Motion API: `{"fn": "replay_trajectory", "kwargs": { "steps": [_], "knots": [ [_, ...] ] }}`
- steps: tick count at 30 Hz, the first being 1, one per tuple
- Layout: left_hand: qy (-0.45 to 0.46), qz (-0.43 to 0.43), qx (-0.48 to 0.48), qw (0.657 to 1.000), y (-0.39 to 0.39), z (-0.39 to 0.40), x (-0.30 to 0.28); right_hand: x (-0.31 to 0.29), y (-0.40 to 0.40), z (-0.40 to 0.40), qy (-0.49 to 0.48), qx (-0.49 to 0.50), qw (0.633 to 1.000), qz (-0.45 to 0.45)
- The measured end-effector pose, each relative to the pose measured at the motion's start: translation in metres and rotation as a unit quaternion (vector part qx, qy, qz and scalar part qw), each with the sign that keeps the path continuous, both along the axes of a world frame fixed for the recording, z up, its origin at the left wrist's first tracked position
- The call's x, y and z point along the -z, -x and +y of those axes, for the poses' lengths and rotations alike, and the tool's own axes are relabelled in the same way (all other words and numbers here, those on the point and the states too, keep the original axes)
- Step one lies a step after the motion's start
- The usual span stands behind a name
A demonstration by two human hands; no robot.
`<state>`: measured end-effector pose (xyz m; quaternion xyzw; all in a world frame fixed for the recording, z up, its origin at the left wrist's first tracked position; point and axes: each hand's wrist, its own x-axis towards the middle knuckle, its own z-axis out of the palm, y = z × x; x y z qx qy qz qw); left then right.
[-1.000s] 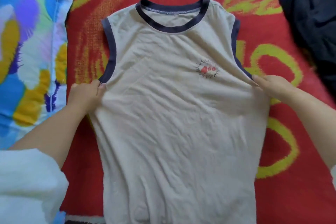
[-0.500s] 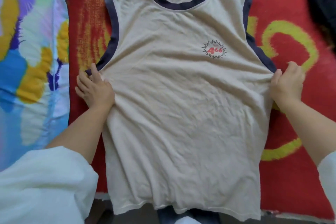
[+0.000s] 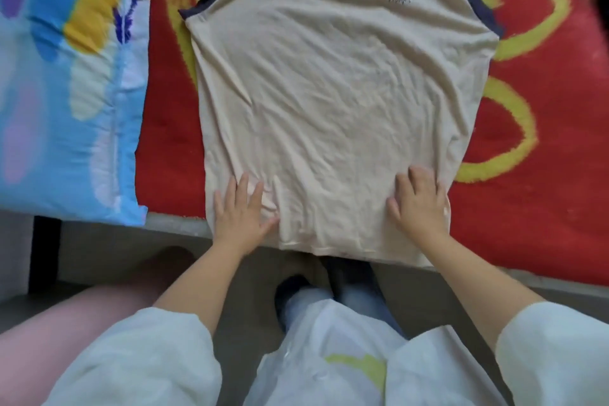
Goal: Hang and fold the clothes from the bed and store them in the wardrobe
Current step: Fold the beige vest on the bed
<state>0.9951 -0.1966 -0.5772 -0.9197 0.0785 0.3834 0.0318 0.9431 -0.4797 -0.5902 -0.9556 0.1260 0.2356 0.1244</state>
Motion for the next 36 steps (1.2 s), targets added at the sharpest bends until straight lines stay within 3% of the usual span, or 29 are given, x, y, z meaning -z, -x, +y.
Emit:
{"fn": "replay_trajectory", "kwargs": {
  "steps": [4,7,9,13,17,20,23,26,29,33,36],
  "knots": [
    [-0.046,0.015,0.096,0.994,0.051,0.034,-0.007,-0.008,0.067,0.017,-0.020,-0.061,0.997,0.043],
    [0.026,-0.065,0.116,0.991,0.064,0.058,0.000,-0.007,0.111,0.012,0.018,-0.129,0.991,-0.024],
    [0.051,-0.137,0.137,0.980,0.067,0.073,0.009,-0.006,0.129,0.003,0.050,-0.092,0.993,-0.049],
    [0.068,-0.168,0.155,0.971,0.067,0.077,0.012,-0.014,0.132,-0.012,0.060,-0.005,0.995,-0.074],
    [0.083,-0.183,0.161,0.966,0.056,0.075,0.022,-0.001,0.120,-0.019,0.069,-0.085,0.989,-0.099],
    [0.101,-0.189,0.173,0.961,0.051,0.075,0.021,0.004,0.113,-0.024,0.039,-0.064,0.992,-0.104],
    [0.064,-0.193,0.089,0.975,0.051,0.078,0.009,-0.002,0.112,-0.026,0.055,-0.039,0.993,-0.098],
    [-0.018,-0.192,-0.018,0.981,0.049,0.088,-0.006,-0.016,0.113,-0.024,0.098,0.018,0.995,-0.025],
    [-0.033,-0.201,-0.068,0.977,0.050,0.102,-0.015,-0.036,0.112,-0.025,0.128,0.047,0.991,0.006],
    [-0.017,-0.226,-0.125,0.966,0.050,0.106,-0.046,-0.063,0.112,-0.029,0.158,0.079,0.984,-0.003],
    [0.064,-0.263,-0.230,0.935,0.047,0.100,-0.075,-0.089,0.106,-0.027,0.115,0.254,0.958,-0.067]
  ]
}}
